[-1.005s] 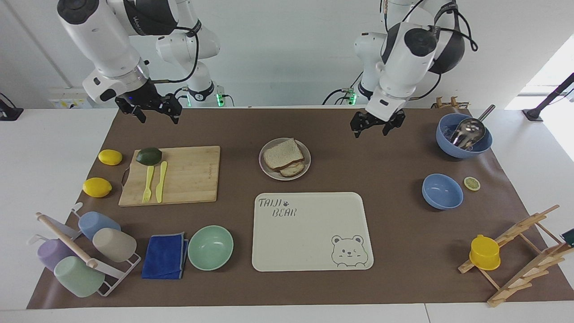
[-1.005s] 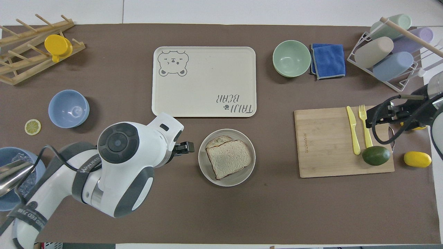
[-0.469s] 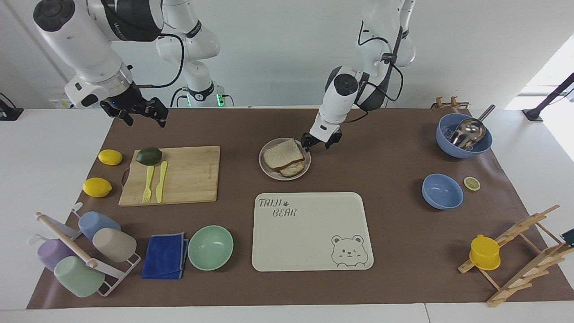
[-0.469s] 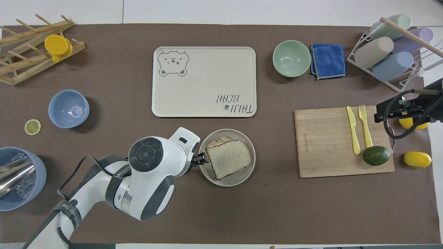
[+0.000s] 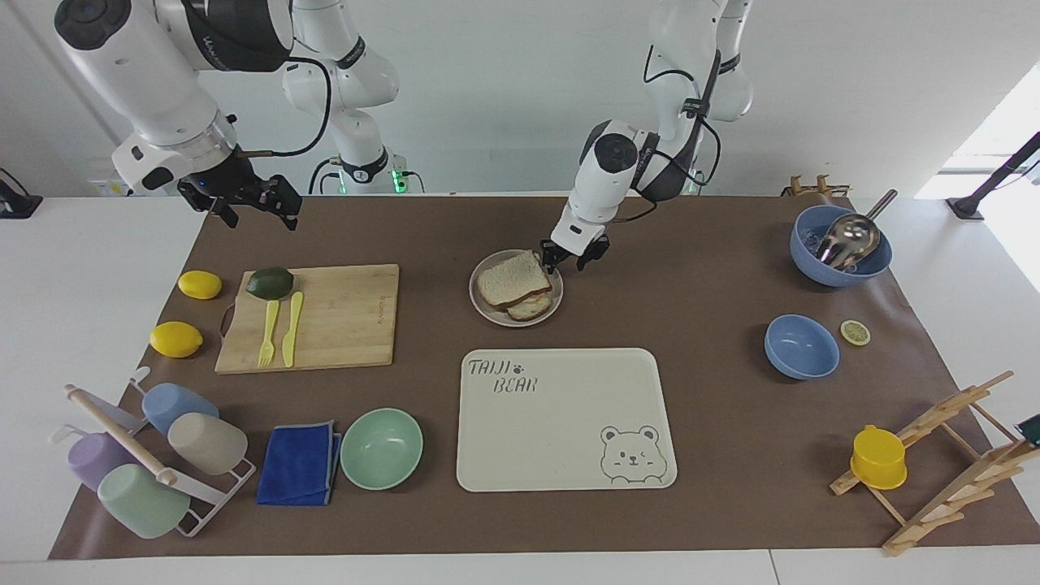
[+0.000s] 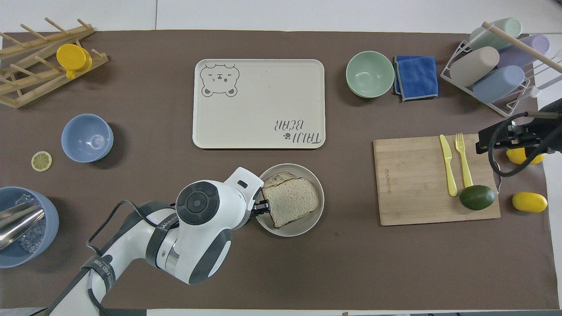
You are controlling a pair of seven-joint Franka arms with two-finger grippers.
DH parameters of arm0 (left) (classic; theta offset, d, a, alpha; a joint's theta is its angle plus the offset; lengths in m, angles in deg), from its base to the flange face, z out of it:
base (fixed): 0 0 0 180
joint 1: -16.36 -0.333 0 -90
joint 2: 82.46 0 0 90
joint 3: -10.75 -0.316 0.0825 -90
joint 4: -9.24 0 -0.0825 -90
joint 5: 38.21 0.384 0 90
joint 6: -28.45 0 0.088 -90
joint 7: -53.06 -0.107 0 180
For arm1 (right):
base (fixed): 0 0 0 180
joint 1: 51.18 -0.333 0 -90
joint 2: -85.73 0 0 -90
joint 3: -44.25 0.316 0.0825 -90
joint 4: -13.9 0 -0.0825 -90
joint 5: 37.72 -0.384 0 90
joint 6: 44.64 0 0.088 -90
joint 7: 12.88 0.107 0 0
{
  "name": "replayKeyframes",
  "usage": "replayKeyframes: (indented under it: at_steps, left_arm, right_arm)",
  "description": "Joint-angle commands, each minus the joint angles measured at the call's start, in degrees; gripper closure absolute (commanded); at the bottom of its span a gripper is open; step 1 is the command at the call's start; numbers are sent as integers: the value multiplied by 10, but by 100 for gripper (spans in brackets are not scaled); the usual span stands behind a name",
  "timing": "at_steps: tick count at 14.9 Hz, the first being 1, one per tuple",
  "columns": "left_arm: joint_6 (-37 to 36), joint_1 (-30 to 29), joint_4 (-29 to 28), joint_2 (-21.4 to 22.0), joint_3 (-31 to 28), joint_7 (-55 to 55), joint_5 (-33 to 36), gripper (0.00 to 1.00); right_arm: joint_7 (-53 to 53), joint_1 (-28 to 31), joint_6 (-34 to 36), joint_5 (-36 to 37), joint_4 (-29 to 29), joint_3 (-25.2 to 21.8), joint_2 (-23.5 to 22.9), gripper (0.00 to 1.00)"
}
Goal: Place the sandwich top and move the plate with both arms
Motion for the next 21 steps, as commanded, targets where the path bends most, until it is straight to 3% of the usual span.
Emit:
replayKeyframes:
  at_steps: [1, 5, 16, 21]
  left_arm:
    - [27, 13, -10, -11, -8, -20, -12, 38]
    - [31, 14, -9, -19, -8, -29, -30, 46]
    - [32, 13, -6, -20, -8, -73, -64, 99]
    - [23, 4, -5, -20, -9, -94, -77, 100]
  right_arm:
    - [-17, 2, 1, -2, 2, 3, 11, 0]
    - [-18, 1, 2, -2, 3, 3, 12, 0]
    - [-16, 1, 2, -2, 3, 2, 12, 0]
    - [-14, 3, -3, -2, 1, 2, 12, 0]
